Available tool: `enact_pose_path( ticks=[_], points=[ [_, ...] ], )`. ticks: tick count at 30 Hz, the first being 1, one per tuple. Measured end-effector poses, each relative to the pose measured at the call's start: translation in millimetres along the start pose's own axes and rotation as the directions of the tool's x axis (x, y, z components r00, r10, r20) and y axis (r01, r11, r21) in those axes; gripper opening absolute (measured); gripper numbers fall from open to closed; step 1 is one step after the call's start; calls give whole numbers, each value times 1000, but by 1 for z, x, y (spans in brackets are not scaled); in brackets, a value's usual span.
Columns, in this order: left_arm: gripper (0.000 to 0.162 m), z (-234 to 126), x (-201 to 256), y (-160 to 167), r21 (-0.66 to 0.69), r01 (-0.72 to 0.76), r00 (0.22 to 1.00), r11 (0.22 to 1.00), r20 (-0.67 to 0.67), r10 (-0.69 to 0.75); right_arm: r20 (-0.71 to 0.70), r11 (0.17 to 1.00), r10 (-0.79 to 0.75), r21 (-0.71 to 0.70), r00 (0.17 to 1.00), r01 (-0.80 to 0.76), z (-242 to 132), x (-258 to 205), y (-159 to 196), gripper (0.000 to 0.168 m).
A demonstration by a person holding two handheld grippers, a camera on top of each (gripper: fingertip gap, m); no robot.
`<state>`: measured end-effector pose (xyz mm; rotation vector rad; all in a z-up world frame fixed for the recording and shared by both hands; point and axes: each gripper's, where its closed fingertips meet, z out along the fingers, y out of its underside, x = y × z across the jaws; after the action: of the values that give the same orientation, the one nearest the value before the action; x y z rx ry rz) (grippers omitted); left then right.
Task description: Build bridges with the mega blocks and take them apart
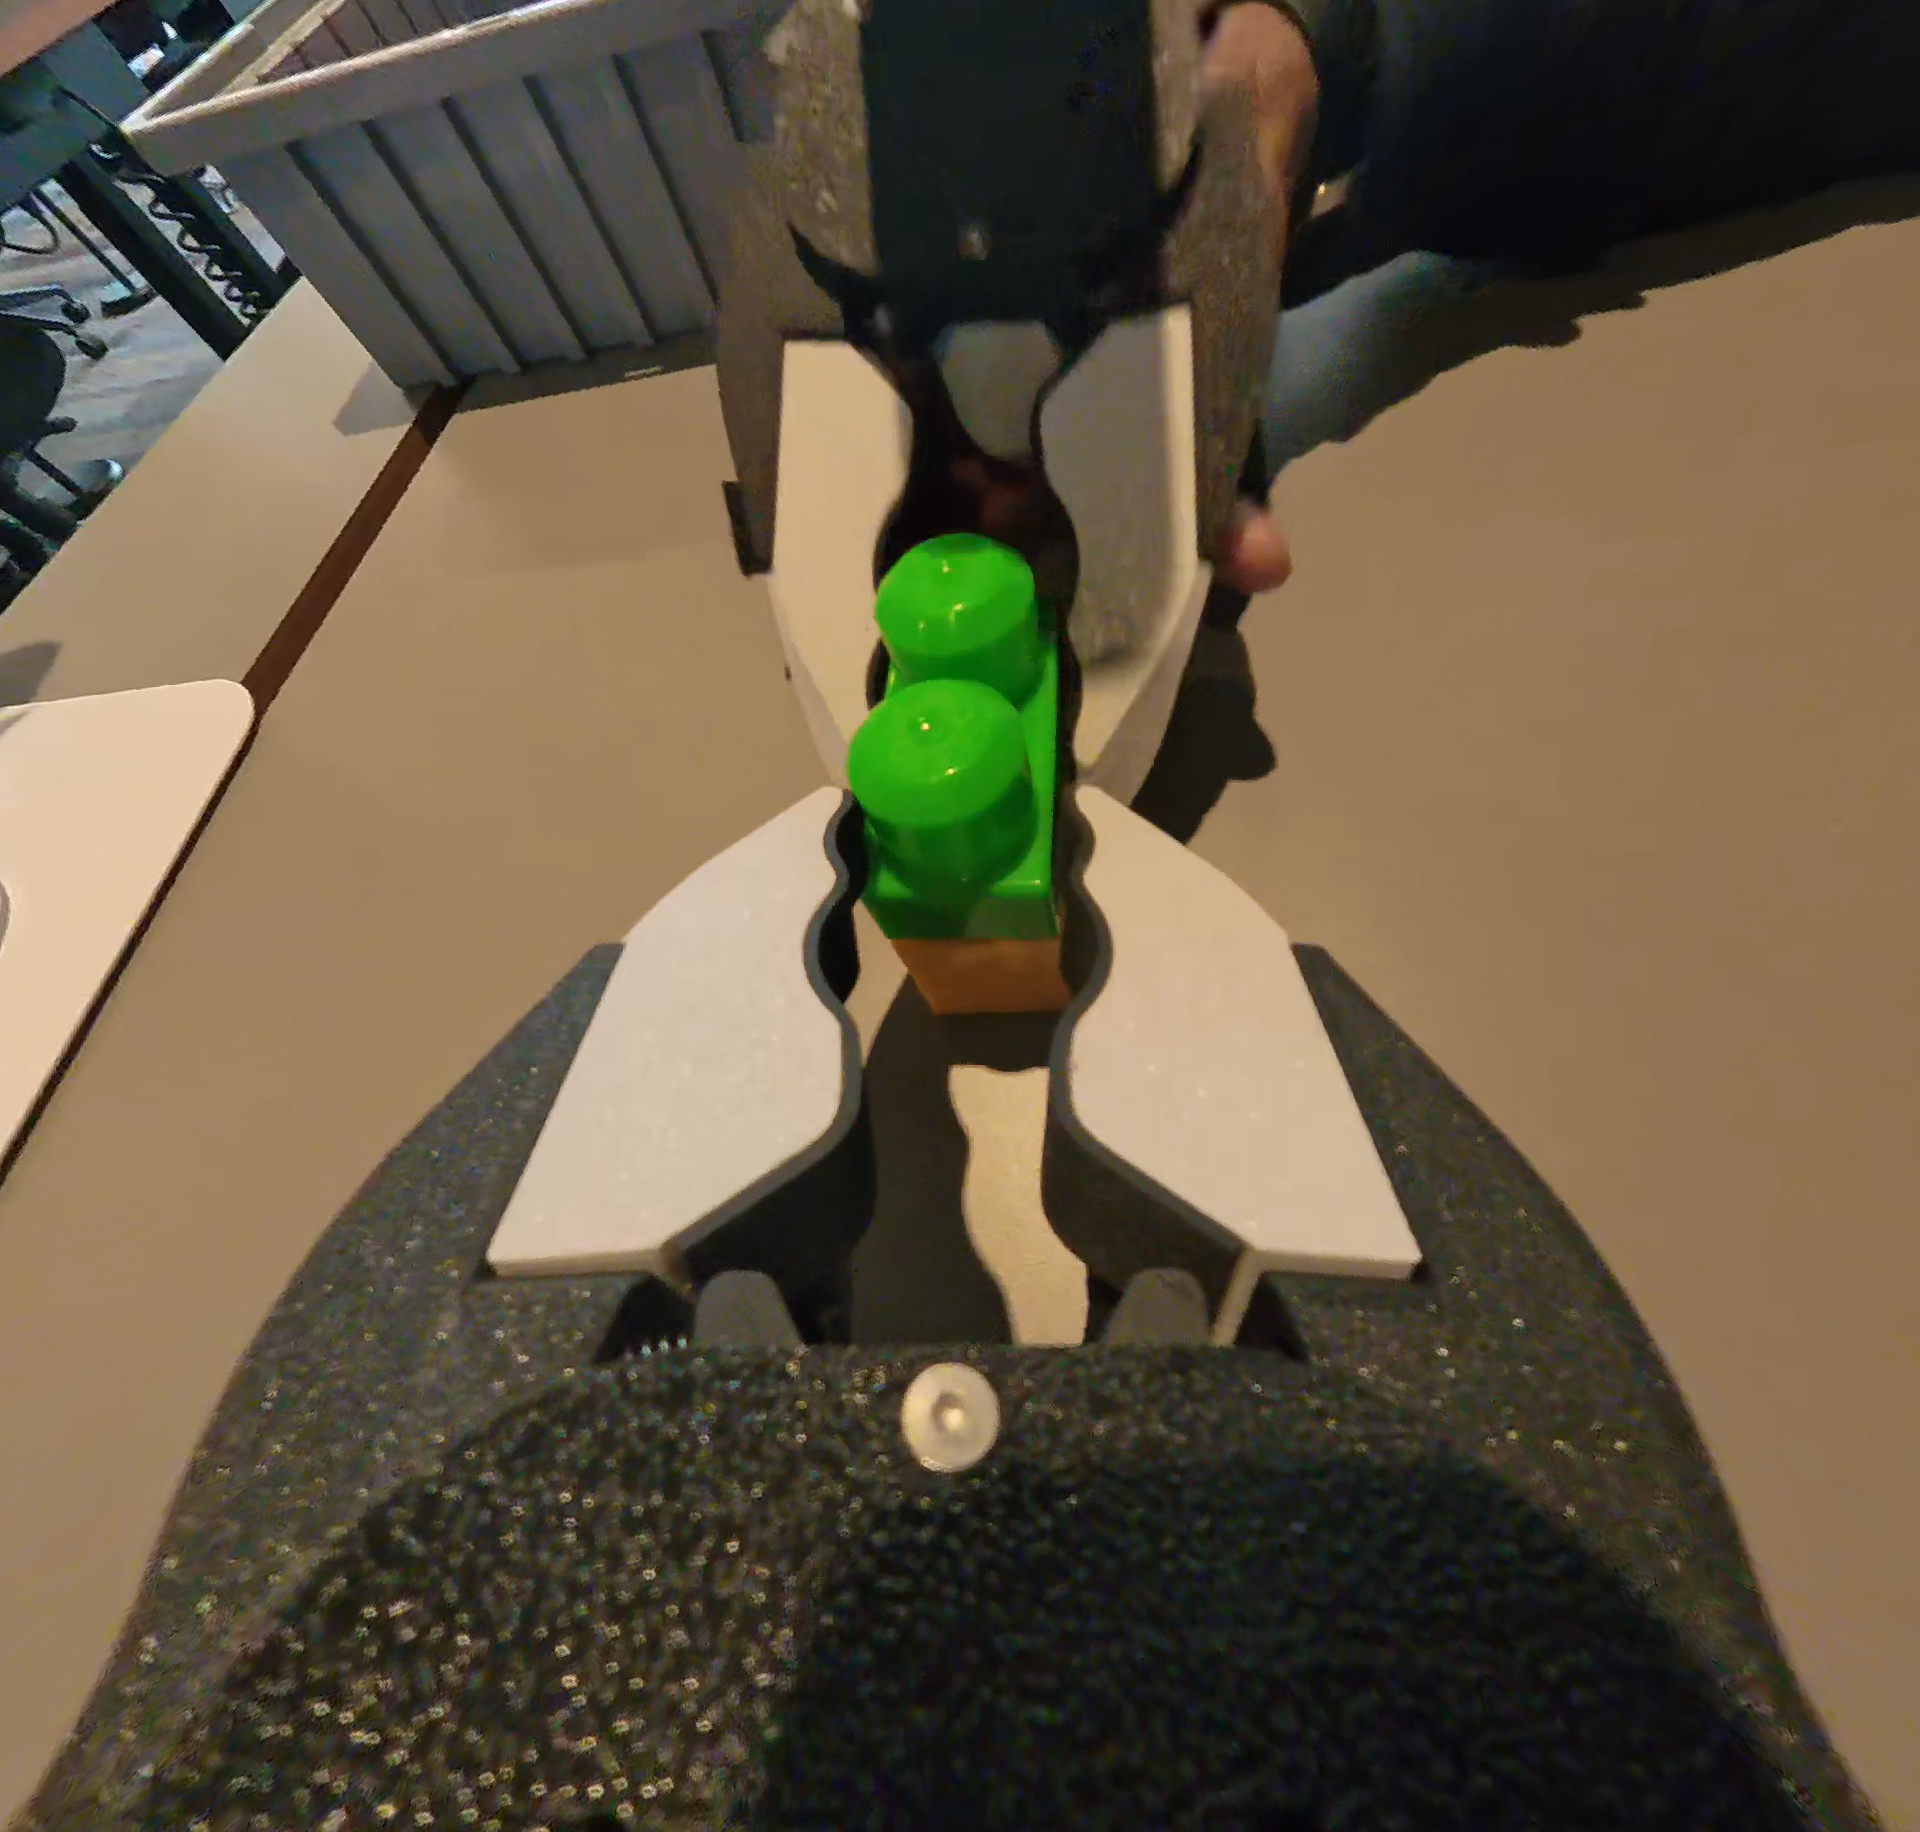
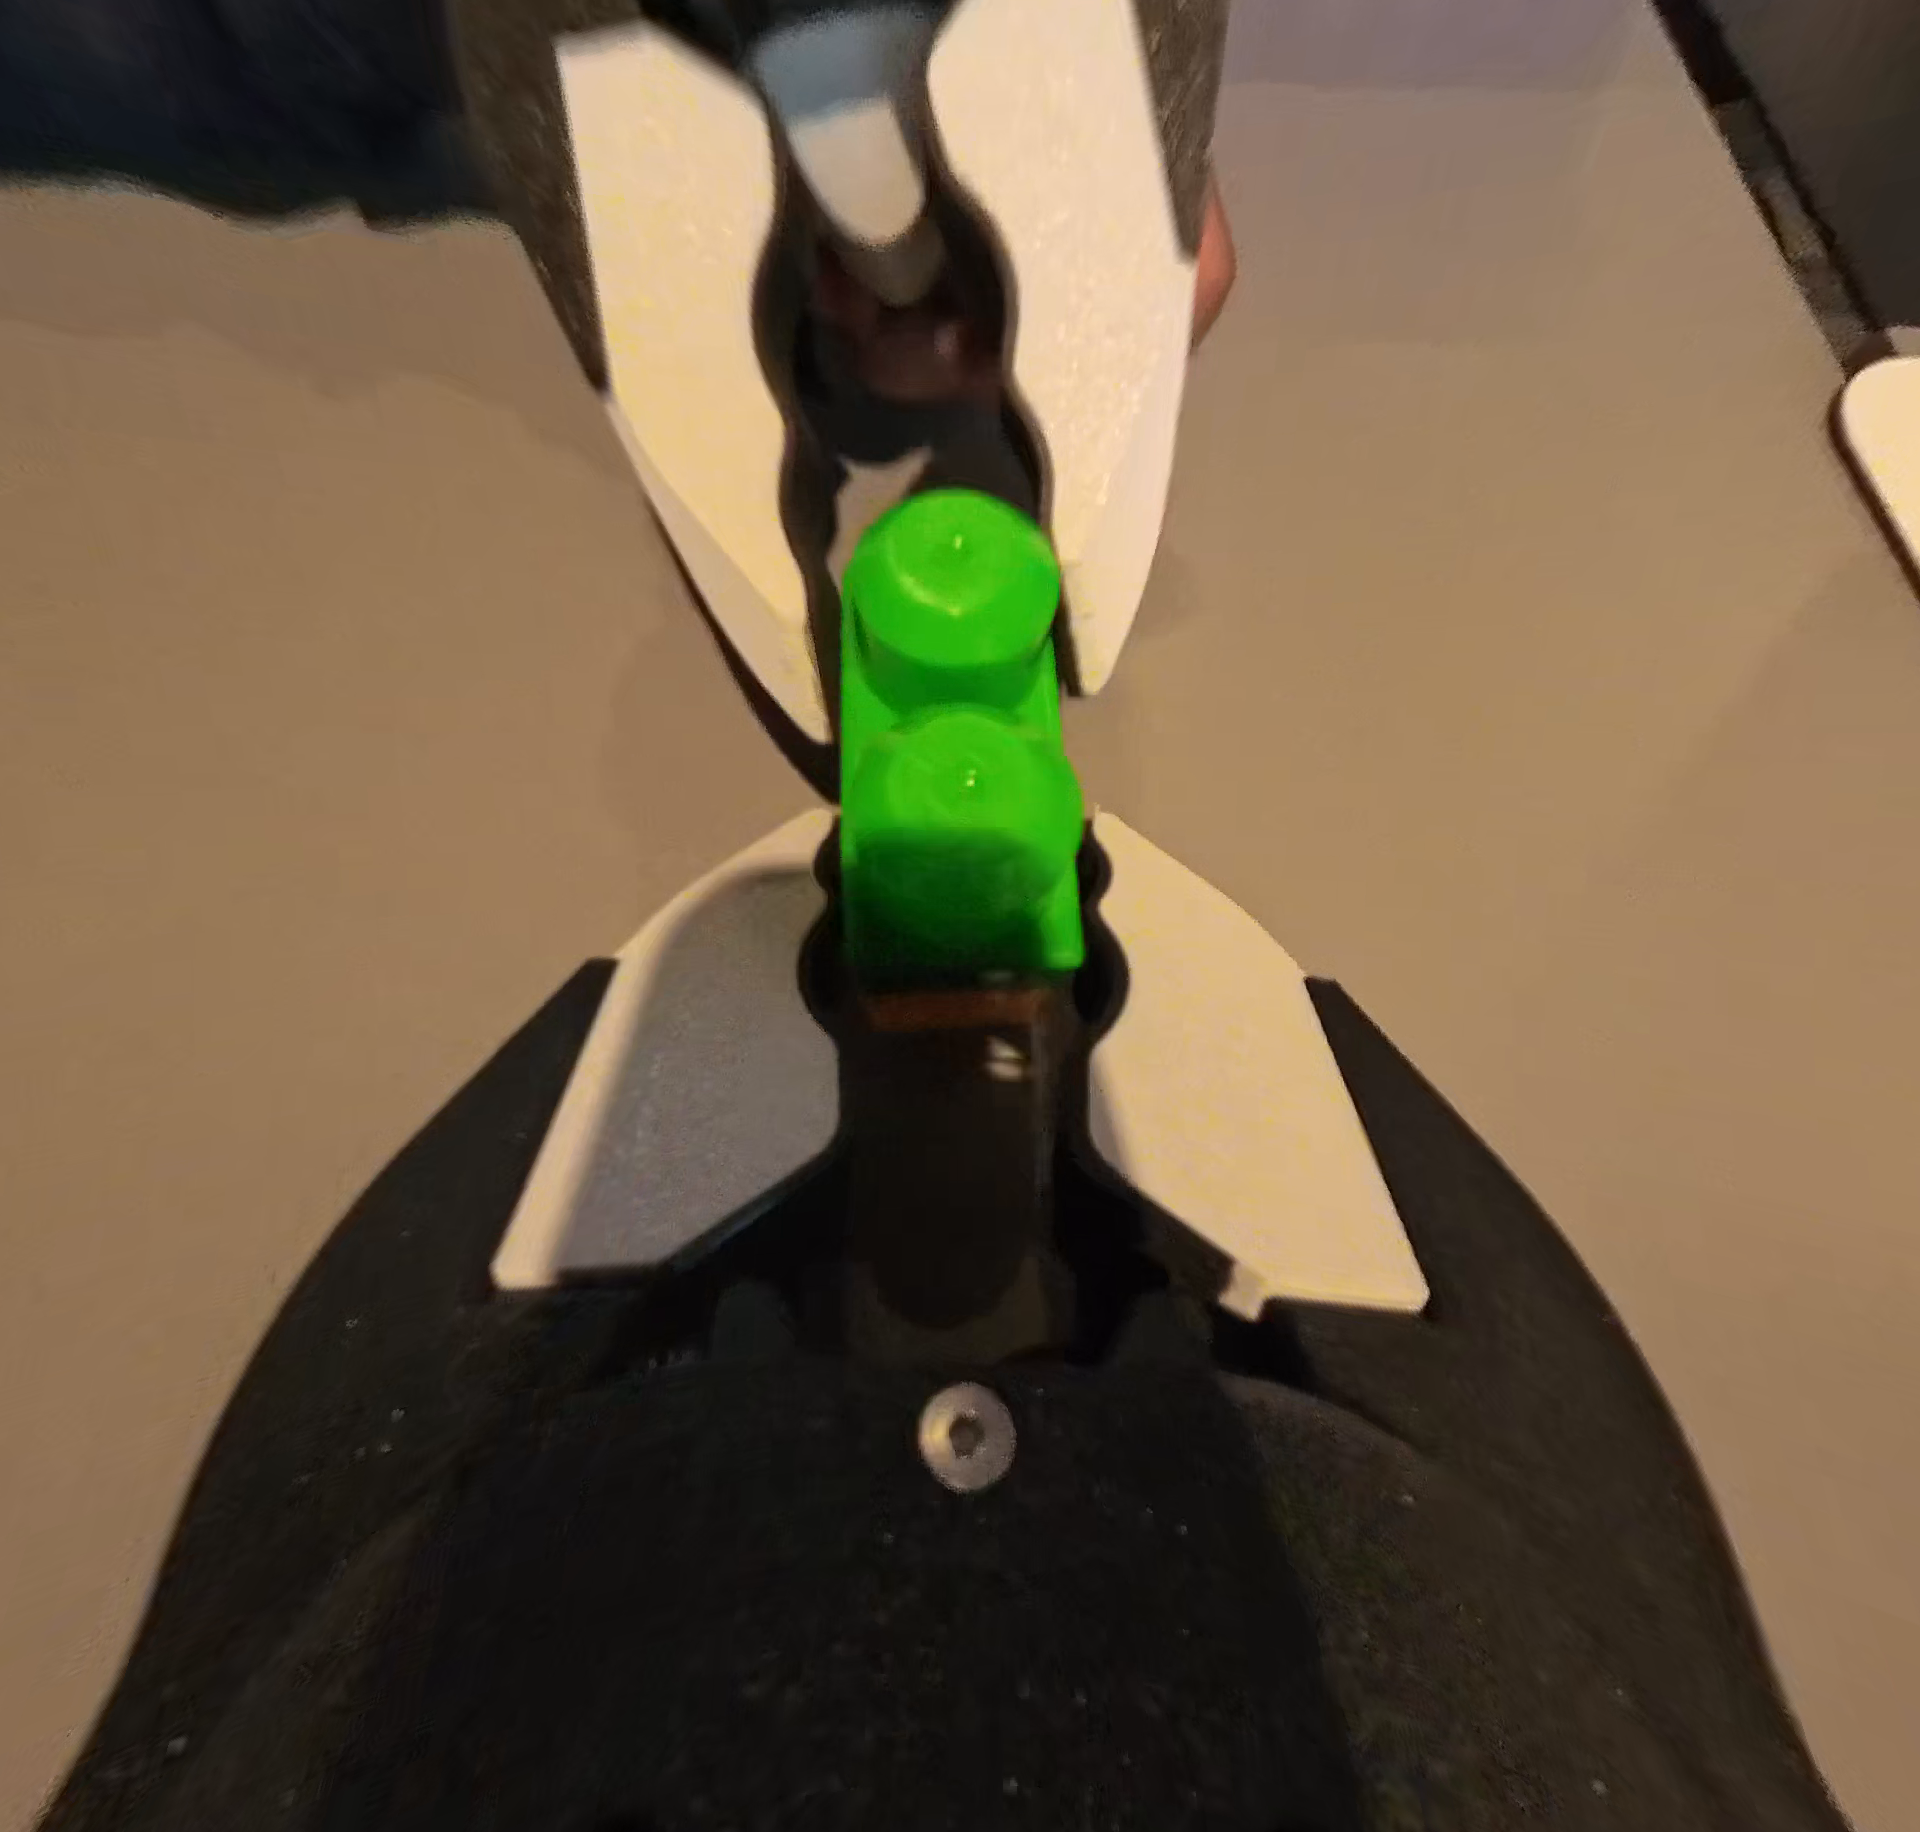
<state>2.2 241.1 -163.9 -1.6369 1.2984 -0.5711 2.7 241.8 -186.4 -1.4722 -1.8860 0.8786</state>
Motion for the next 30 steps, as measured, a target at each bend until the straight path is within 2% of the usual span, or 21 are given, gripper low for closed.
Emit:
enact_pose_path(
  ticks=[2, 22, 30],
  points=[
    [35, 0, 0, 0, 12, 16, 1000, 1000, -6, -16, -44, 991, -57, -121, 997, 52, 8, 1, 16, 44],
    [36, 0, 1, 0, -32, 21, 1000, 999, -6, -21, -93, 991, 20, -129, 995, -32, 7, 2, 18, 42],
    [35, 0, 1, 0, -17, 17, 1000, 1000, -13, -17, -105, 993, -5, -122, 994, -8, 7, 2, 17, 44]
  ],
)
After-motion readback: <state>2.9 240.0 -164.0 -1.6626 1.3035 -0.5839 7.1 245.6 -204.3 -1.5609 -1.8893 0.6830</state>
